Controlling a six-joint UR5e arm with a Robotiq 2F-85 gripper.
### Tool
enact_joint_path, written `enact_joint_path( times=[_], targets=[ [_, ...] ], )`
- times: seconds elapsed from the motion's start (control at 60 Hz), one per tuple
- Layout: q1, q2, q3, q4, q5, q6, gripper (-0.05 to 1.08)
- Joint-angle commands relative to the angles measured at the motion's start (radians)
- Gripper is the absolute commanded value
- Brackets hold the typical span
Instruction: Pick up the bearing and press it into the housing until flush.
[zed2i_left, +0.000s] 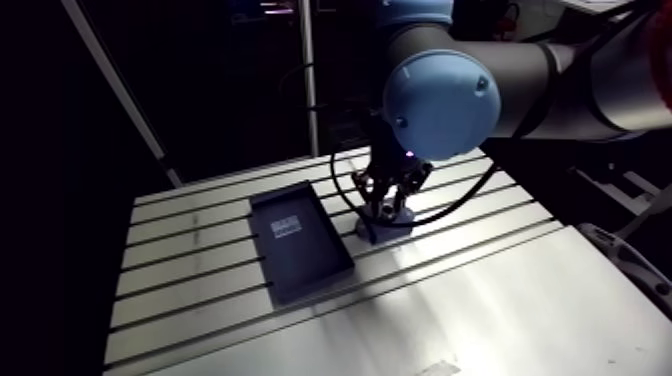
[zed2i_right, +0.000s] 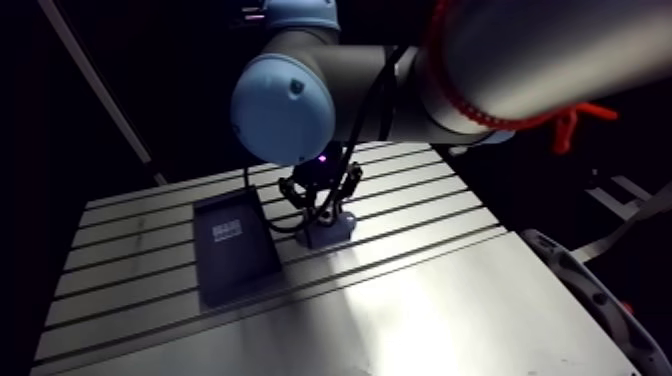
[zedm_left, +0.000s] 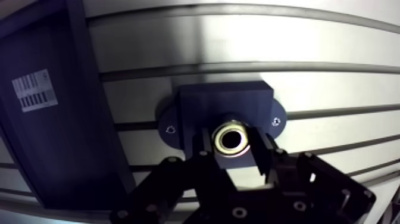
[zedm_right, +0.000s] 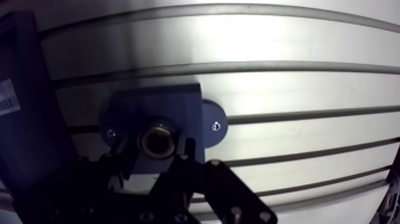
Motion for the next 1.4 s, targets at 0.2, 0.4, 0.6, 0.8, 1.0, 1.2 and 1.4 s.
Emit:
enact_joint_path(
  times=[0.2, 0.4, 0.6, 0.8, 1.0, 1.2, 1.4],
  targets=[
    [0.001, 0.001, 0.001, 0.0, 0.0, 0.0, 0.65],
    [0.001, 0.001, 0.003, 0.0, 0.0, 0.0, 0.65],
    [-0.001, 0.0, 0.004, 0.0, -0.001, 0.0, 0.65],
    [-0.001, 0.0, 0.004, 0.0, -0.002, 0.0, 0.65],
    [-0.001, 0.0, 0.004, 0.0, -0.002, 0.0, 0.65],
    [-0.002, 0.0, 0.004, 0.0, -0.003, 0.0, 0.65],
    [-0.002, 0.0, 0.009, -0.002, -0.003, 0.0, 0.65]
  ],
)
